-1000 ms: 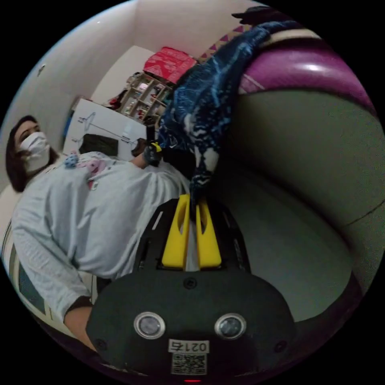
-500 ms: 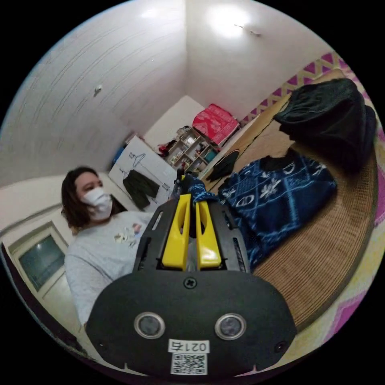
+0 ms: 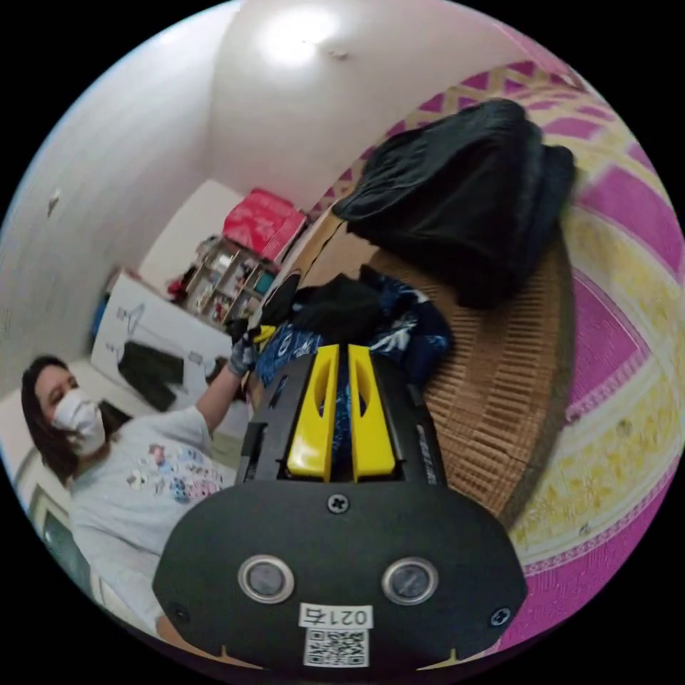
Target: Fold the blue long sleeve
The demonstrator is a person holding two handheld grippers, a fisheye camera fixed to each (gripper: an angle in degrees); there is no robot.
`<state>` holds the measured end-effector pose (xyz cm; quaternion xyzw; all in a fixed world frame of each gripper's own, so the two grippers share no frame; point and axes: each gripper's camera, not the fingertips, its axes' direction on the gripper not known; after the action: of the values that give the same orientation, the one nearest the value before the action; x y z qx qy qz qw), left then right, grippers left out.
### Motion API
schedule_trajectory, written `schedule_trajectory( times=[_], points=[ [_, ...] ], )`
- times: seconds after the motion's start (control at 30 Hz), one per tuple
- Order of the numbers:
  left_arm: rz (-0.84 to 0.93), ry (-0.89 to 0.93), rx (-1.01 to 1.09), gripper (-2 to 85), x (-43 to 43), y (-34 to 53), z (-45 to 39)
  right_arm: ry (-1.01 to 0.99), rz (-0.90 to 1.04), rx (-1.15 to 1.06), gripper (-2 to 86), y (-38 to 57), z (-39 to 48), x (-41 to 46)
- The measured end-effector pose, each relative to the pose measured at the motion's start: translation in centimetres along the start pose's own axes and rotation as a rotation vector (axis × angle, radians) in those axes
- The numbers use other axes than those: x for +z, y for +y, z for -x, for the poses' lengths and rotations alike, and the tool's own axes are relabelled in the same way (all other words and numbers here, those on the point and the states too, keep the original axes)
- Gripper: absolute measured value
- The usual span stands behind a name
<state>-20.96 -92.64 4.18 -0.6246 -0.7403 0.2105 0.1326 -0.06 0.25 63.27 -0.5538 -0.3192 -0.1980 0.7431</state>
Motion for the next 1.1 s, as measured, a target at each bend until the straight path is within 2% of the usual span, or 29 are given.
schedule_trajectory(
  times=[0.07,0.17,0.23,0.3,0.33,0.37,0.43,0.47,0.6,0.73,0.8,0.87,0.97,1.1],
  points=[
    [0.138,0.005,0.107,0.4,2.3,-0.3,-2.6,0.023,0.108,-0.08,0.3,-0.8,1.8,2.8],
    [0.363,-0.055,0.177,-0.7,7.5,-2.3,-4.8,0.157,0.365,-0.139,-0.3,-3.3,2.7,9.4],
    [0.433,-0.073,0.165,-0.9,10.4,-4.0,-4.9,0.182,0.408,-0.142,-0.4,-5.2,2.4,11.8],
    [0.4,-0.129,0.133,-0.9,11.7,-6.1,-4.6,0.188,0.125,-0.071,-0.5,-8.0,2.0,9.8],
    [0.266,-0.167,0.085,-0.9,10.9,-7.4,-4.0,0.186,0.033,-0.046,-0.5,-8.4,1.7,8.9],
    [0.085,-0.126,0.024,-0.9,9.2,-8.2,-3.2,0.191,-0.104,0.016,-0.5,-8.9,1.0,7.2],
    [-0.127,-0.031,-0.092,-0.9,6.8,-8.1,-1.3,0.239,-0.16,0.073,-0.6,-9.2,0.2,5.9],
    [-0.177,0.003,-0.114,-0.9,6.1,-7.7,-0.7,0.31,-0.161,0.072,-0.6,-9.1,0.3,5.5],
    [-0.092,-0.013,-0.003,-0.9,6.5,-6.4,-2.4,0.337,-0.071,-0.099,-0.6,-7.7,3.2,6.1],
    [0.127,0.025,0.142,-1.0,10.2,-3.9,-5.6,0.257,0.113,-0.216,-0.6,-6.4,4.7,10.7],
    [0.24,-0.081,0.188,-1.0,12.3,-2.6,-6.8,0.364,0.143,-0.186,-0.7,-6.0,3.9,13.7],
    [0.333,-0.341,0.23,-0.9,14.3,-0.6,-7.4,0.562,0.092,-0.079,-0.7,-5.7,1.8,14.4],
    [0.241,-0.304,0.192,-0.8,12.8,1.8,-7.3,0.498,0.001,0.044,-0.3,-4.4,0.6,12.6],
    [0.135,-0.183,0.203,-0.2,9.7,6.1,-8.7,0.453,-0.027,-0.043,1.9,-0.6,4.5,9.7]
  ],
)
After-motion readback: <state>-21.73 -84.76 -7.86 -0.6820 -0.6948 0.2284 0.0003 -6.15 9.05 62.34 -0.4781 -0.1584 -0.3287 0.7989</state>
